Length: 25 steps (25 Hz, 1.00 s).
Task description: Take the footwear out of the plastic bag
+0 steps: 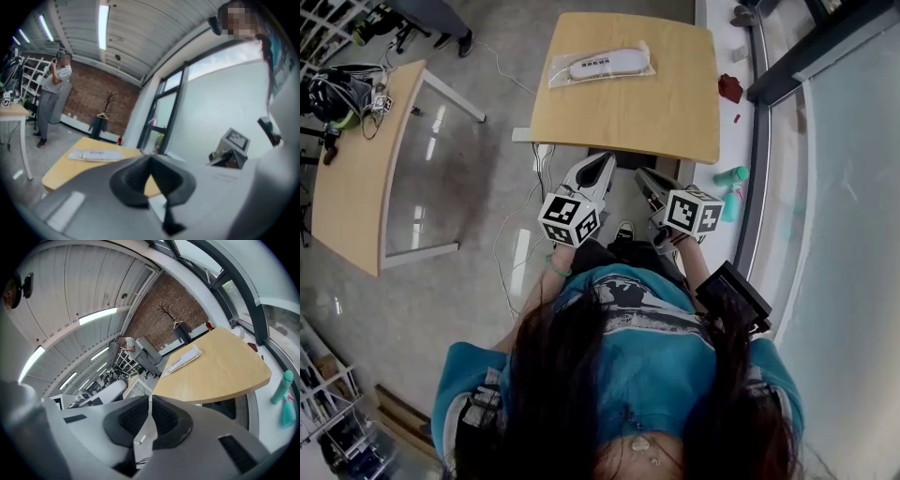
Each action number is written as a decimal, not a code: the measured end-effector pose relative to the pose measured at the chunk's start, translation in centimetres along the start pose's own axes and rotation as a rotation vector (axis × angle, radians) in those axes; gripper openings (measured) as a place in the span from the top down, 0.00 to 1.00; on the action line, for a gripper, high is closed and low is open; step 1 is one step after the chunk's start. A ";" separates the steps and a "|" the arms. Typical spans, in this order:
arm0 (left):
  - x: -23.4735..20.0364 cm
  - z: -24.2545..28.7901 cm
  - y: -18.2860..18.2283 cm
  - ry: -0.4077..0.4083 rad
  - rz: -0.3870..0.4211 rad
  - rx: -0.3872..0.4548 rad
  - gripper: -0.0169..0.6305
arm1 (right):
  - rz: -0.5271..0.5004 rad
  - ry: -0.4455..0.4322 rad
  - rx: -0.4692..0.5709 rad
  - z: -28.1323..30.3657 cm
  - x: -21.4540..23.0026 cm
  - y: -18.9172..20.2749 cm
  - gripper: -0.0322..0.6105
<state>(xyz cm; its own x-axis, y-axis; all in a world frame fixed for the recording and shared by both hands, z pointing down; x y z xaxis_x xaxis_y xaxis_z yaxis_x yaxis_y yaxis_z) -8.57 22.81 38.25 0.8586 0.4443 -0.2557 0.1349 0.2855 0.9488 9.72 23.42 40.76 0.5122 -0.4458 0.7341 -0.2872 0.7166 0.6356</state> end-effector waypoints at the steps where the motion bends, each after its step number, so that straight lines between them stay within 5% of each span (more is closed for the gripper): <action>1: 0.1 0.7 0.0 -0.005 0.011 -0.007 0.99 | 0.007 0.000 -0.002 0.0 0.7 -0.6 0.90; 13: -1.0 4.2 -0.1 -0.044 0.015 -0.111 0.99 | 0.116 -0.016 0.020 0.9 4.7 -2.2 0.90; 25: -6.0 13.7 -0.8 0.003 0.001 -0.136 0.99 | 0.149 0.076 0.080 4.6 11.2 -8.5 0.90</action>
<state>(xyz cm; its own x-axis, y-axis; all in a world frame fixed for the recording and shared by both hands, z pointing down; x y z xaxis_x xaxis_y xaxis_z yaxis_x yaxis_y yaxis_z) -7.07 8.27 41.52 0.8572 0.4469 -0.2558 0.0659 0.3975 0.9152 14.11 9.90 44.69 0.5178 -0.2940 0.8034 -0.4263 0.7256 0.5402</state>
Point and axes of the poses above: the fingertips, and each gripper's own axes: z forward along the fingers, x to its right, y out of its underside, the point moved 9 cm from there along -z, backward along the fingers, and after that the axes turned 11 degrees about -y, right-handed, at the moved point
